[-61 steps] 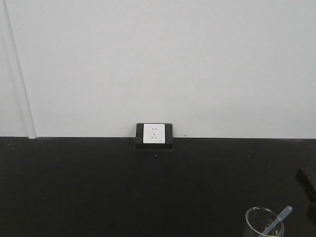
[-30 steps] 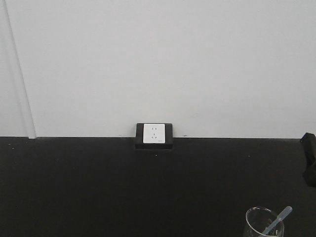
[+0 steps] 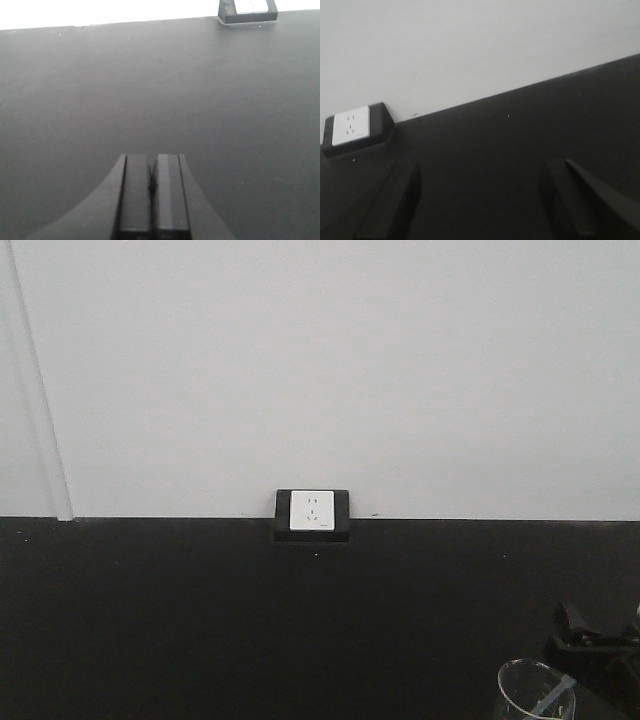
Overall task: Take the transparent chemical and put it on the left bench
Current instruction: 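Open the right gripper and lower it over the pipette bulb, then close the right gripper on the pipette and lift it from the beaker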
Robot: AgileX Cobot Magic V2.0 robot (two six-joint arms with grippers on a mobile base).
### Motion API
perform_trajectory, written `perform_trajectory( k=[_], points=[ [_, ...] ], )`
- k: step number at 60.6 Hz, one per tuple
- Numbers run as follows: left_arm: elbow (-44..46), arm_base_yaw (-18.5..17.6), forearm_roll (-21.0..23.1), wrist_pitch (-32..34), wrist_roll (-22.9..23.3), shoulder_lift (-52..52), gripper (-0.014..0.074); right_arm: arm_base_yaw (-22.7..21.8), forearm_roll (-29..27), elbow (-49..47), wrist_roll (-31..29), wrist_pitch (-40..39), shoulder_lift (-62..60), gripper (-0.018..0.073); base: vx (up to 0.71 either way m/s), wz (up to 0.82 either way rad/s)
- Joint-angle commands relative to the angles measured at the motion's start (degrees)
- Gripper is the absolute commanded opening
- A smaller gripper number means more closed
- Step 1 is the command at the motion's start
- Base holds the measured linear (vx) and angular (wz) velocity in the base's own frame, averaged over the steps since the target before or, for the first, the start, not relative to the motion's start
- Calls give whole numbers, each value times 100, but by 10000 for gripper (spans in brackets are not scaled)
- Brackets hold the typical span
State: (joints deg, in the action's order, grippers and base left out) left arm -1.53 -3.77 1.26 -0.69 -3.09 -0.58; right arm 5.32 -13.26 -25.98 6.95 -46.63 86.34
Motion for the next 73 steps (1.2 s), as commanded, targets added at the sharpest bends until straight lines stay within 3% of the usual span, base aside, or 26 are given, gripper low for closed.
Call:
perform_trajectory(
  k=[1,16,26,32,49,59,73],
  points=[
    [-93,-10,4,449,45,-110,-3,-32,119,-135,107,-633,141,533,0,0],
    [-93,-10,4,449,45,-110,-3,-32,176,-135,506,-726,654,533,0,0],
    [-93,-10,4,449,45,-110,-3,-32,376,-135,526,-694,761,484,0,0],
    [-93,-10,4,449,45,-110,-3,-32,448,-135,624,-705,761,390,0,0],
    [-93,-10,4,449,45,-110,-3,-32,623,-135,655,-726,761,-14,0,0],
    [-93,-10,4,449,45,-110,-3,-32,1068,-135,292,-1023,663,-7,0,0],
    [-93,-10,4,449,45,-110,-3,-32,1153,-143,-442,-872,-249,-4,0,0]
  ],
)
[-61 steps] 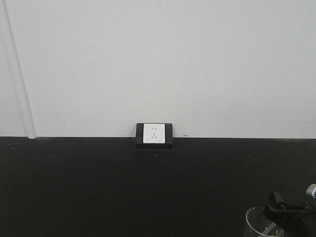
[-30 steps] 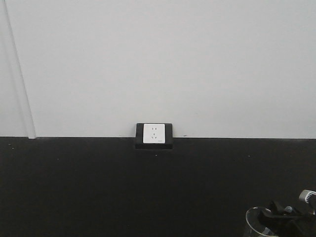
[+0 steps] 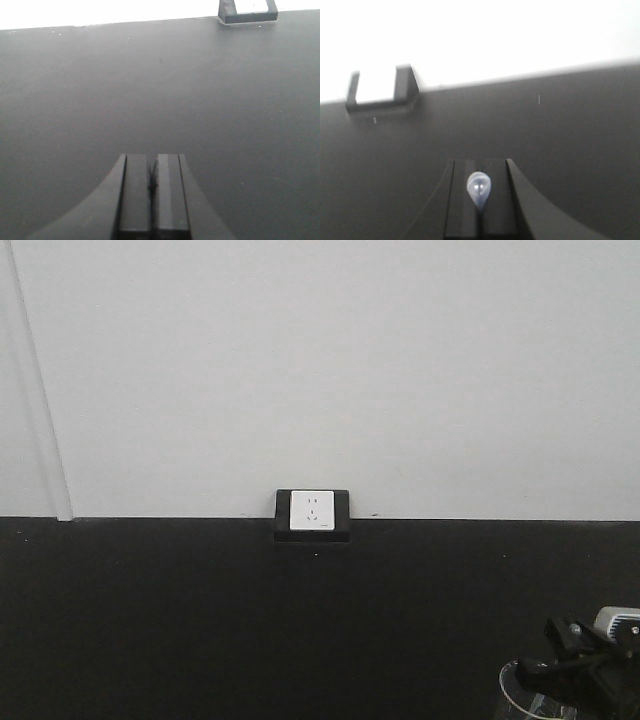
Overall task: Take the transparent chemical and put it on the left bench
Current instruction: 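Close the right gripper on the pipette and lift it from the beaker, then back the base away from the bench holding the pipette in the right gripper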
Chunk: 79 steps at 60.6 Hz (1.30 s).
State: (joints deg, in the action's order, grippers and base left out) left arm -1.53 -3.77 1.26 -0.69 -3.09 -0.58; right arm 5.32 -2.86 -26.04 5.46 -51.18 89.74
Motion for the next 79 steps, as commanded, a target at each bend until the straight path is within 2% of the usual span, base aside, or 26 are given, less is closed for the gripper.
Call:
perform_trajectory(
  k=[1,7,15,27,34,51,79],
  points=[
    [-93,-10,4,449,45,-110,-3,-32,139,-136,-298,-363,-674,-4,0,0],
    [-93,-10,4,449,45,-110,-3,-32,458,-136,-308,222,-1352,-4,0,0],
    [-93,-10,4,449,45,-110,-3,-32,924,-142,-296,1567,-2304,-3,0,0],
    [-93,-10,4,449,45,-110,-3,-32,1016,-137,-257,3809,-3700,-4,0,0],
    [-93,-10,4,449,45,-110,-3,-32,1032,-137,-262,4679,-4301,-4,0,0],
    [-93,-10,4,449,45,-110,-3,-32,1034,-130,-262,4965,-4935,-4,0,0],
    [-93,-10,4,449,45,-110,-3,-32,1034,-130,-262,4979,-4943,-4,0,0]
  ],
)
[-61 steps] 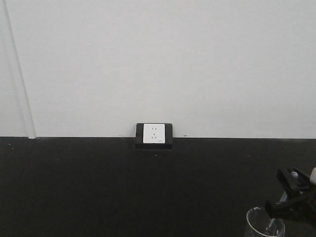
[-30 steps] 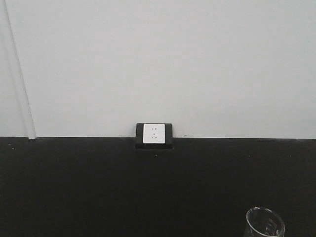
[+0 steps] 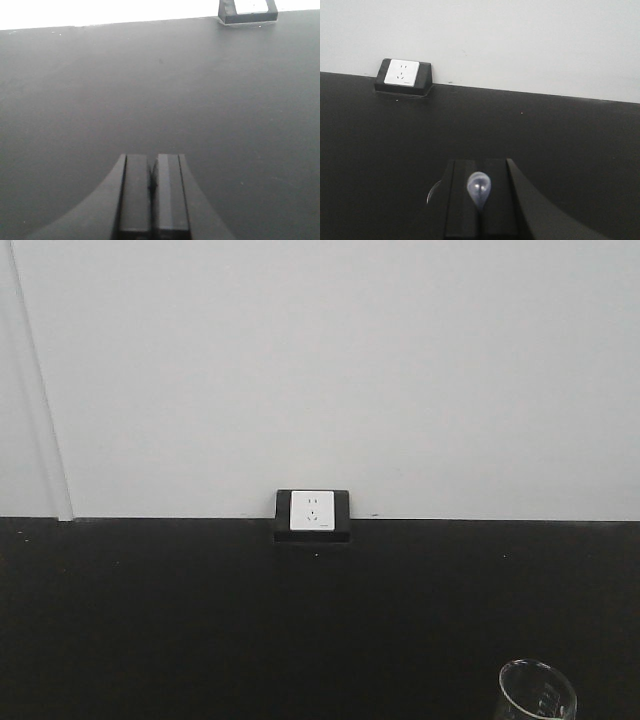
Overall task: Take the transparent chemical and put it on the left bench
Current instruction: 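Back the base away from the bench holding the pipette in the right gripper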
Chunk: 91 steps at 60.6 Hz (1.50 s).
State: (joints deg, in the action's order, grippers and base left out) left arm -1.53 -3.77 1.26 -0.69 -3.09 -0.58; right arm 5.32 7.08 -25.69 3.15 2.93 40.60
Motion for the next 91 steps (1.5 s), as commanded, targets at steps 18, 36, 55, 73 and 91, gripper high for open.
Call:
perform_trajectory(
  k=[18,36,55,73,91],
  points=[
    [-93,-10,4,449,45,-110,-3,-32,40,-166,-31,-432,-30,-4,0,0],
    [-93,-10,4,449,45,-110,-3,-32,40,-166,-31,-432,-30,-4,-3,-7],
    [-93,-10,4,449,45,-110,-3,-32,40,-166,-31,-419,-30,-4,-10,-22],
    [-93,-10,4,449,45,-110,-3,-32,40,-166,-31,-419,-30,-4,-15,-19],
    [-93,-10,4,449,45,-110,-3,-32,40,-166,-31,-419,-30,-4,-21,4]
  ],
)
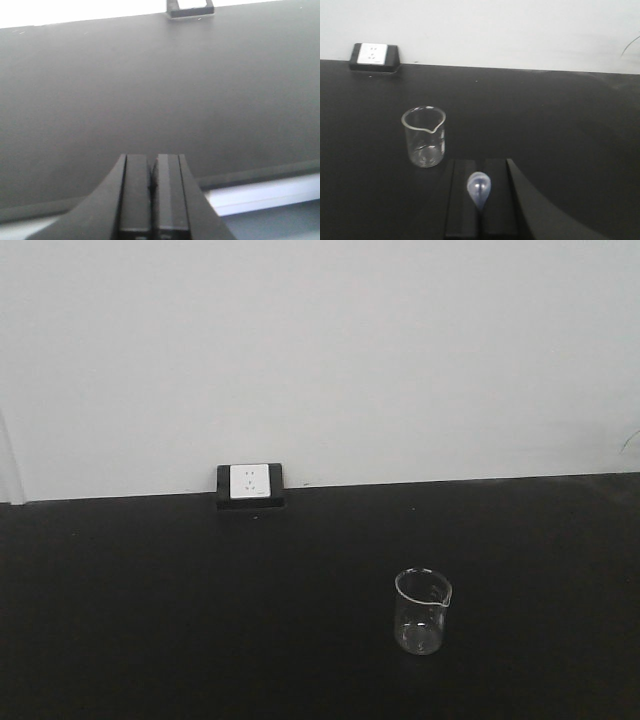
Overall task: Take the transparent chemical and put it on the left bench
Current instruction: 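Back the base away from the bench holding the pipette in the right gripper, then drive the base to the bench with the white bins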
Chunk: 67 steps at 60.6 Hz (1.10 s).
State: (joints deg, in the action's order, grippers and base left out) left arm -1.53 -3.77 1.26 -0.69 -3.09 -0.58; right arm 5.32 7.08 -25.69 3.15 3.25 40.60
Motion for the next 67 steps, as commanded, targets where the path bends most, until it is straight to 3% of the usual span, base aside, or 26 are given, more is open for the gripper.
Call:
perform_trajectory(
  k=[1,67],
  points=[
    [-93,-10,4,449,45,-110,-3,-32,40,-166,-31,-451,-30,-4,-25,21],
    [-93,-10,4,449,45,-110,-3,-32,40,-166,-31,-429,-30,-4,-33,42]
  ],
)
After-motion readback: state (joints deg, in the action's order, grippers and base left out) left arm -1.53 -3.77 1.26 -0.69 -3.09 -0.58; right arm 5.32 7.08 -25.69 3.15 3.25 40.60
